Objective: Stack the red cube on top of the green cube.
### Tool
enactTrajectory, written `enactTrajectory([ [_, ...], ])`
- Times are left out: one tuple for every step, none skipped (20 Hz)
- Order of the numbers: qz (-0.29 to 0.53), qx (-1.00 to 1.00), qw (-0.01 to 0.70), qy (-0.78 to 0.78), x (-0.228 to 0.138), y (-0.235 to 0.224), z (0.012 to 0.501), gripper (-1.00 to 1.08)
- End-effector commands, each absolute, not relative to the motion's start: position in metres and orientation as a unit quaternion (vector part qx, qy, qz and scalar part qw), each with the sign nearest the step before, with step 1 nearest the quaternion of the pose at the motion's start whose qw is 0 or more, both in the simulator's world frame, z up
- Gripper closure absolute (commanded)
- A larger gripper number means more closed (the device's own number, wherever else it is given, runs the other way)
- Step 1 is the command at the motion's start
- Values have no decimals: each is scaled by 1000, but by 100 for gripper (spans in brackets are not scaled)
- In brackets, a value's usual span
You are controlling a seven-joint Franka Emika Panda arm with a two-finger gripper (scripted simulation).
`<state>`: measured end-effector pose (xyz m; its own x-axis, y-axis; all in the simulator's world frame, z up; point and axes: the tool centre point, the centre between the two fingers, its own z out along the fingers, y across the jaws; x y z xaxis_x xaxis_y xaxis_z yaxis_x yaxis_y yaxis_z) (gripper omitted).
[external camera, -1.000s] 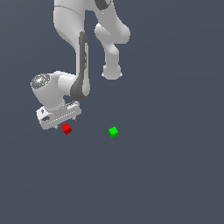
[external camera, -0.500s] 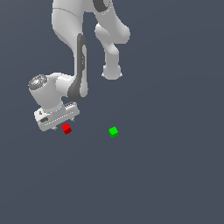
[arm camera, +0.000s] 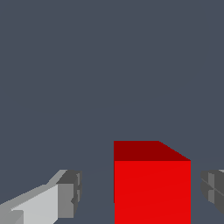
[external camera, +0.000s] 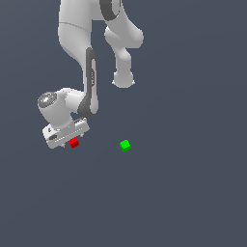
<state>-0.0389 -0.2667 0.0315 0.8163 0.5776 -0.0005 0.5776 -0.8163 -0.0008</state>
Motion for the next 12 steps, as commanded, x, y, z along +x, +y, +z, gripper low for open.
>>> enactTrajectory([
  [0, -953, 0, -303, -38, -267, 23, -92],
  [0, -953, 0, -303, -38, -267, 21, -92],
  [0, -953, 0, -303, -38, -267, 20, -92],
  [0, -953, 0, -303, -38, -267, 20, -92],
  [0, -953, 0, -303, -37, -267, 20, -92],
  [0, -953, 0, -303, -37, -267, 20, 108],
  [0, -953, 0, -303, -37, -267, 20, 108],
  [0, -953, 0, -303, -37, -267, 20, 108],
  [0, -953, 0, -303, -37, -267, 20, 108],
  [0, -953, 0, -303, -37, -267, 20, 108],
  [0, -953, 0, -303, -37, -267, 20, 108],
  [0, -953, 0, -303, -37, -267, 20, 108],
])
